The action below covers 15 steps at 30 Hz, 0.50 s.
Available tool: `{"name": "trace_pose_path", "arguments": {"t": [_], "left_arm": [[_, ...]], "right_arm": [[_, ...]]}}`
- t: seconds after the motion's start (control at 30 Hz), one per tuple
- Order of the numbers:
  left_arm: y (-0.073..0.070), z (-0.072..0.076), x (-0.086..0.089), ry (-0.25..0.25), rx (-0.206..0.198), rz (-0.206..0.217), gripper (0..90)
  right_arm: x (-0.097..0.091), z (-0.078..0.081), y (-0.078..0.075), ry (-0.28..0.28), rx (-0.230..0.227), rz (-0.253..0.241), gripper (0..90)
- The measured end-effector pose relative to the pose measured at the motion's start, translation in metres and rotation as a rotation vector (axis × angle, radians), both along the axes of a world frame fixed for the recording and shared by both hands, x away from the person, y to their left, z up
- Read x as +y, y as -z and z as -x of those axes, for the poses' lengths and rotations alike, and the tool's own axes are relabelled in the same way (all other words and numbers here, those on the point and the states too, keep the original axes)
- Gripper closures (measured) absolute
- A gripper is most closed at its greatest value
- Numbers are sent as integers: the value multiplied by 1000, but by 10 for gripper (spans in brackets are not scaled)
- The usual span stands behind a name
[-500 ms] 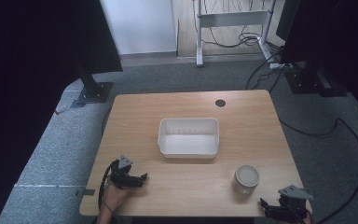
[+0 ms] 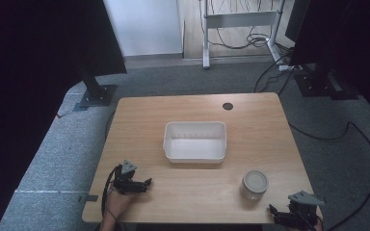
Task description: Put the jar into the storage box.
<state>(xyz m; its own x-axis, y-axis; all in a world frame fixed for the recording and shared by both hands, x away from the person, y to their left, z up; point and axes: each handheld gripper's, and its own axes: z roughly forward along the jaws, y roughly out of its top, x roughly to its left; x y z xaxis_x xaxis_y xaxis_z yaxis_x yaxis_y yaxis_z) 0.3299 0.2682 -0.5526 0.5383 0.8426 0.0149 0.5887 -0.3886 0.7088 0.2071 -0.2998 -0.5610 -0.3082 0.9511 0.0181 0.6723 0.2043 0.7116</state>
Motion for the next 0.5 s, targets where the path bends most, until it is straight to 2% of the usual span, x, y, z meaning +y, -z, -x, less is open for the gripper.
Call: {"name": "trace_pose_path", "arguments": {"t": [0.5], "left_arm": [[-7, 7, 1, 25, -15, 16, 63]], "right_arm": [[0, 0, 0, 0, -2, -1, 22]]}}
